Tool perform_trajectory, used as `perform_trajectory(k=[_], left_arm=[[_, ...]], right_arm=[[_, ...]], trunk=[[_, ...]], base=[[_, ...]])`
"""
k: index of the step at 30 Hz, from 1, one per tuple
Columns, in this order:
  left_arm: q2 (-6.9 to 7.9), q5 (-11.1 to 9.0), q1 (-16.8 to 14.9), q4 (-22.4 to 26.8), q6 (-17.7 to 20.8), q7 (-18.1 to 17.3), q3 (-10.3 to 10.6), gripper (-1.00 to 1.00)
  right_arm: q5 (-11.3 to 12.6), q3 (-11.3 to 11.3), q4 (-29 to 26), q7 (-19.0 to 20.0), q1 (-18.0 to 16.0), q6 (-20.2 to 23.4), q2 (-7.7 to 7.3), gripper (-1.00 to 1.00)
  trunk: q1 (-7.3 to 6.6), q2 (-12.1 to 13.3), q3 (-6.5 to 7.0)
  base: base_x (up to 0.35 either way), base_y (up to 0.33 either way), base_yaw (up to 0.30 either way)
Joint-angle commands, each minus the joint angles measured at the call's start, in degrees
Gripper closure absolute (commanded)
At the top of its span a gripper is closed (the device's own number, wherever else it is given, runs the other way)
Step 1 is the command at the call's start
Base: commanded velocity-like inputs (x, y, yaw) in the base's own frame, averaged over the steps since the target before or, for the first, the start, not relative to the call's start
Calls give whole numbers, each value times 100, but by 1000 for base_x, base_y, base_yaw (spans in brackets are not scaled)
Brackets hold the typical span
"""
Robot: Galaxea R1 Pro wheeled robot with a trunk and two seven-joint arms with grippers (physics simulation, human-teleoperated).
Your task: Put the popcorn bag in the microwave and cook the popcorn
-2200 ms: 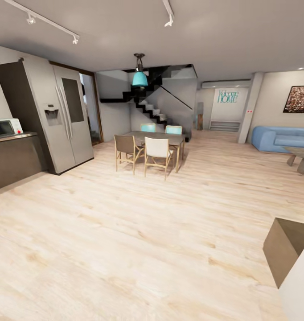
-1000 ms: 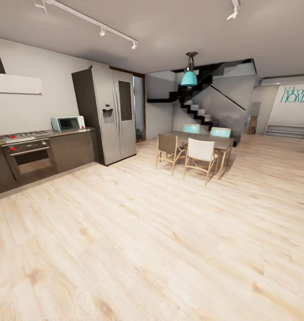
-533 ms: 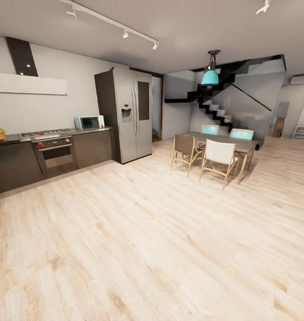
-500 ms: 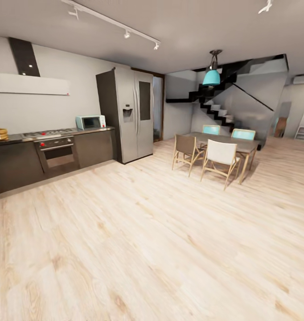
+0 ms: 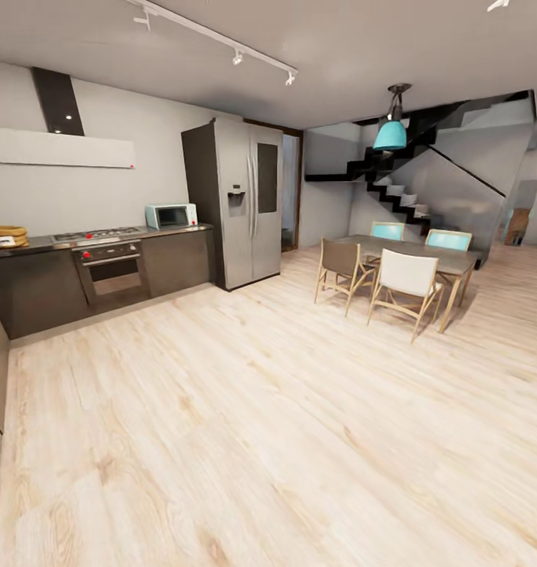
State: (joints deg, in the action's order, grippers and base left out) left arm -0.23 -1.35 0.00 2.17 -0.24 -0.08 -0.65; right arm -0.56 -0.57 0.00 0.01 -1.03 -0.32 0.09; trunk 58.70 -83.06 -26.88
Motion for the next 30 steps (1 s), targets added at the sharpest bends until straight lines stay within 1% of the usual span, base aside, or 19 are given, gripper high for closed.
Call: perform_trajectory(k=[1,14,20,30], left_arm=[[-2,-14,0,4,-3,-1,-5,-100],[-4,-14,0,3,-3,-1,-5,-100],[-4,-14,0,3,-3,-1,-5,-100],[-3,-14,0,3,-3,-1,-2,-100]], right_arm=[[-6,-5,0,3,-2,-2,0,-100],[-7,-5,0,6,-2,-3,0,-100],[-6,1,0,8,-2,-158,0,-100],[-1,4,0,8,-2,-170,5,-100]], trunk=[[3,-2,-5],[3,-2,-5],[3,-2,-5],[3,-2,-5]], base=[[320,0,0],[321,0,0],[321,0,0],[322,0,0]])
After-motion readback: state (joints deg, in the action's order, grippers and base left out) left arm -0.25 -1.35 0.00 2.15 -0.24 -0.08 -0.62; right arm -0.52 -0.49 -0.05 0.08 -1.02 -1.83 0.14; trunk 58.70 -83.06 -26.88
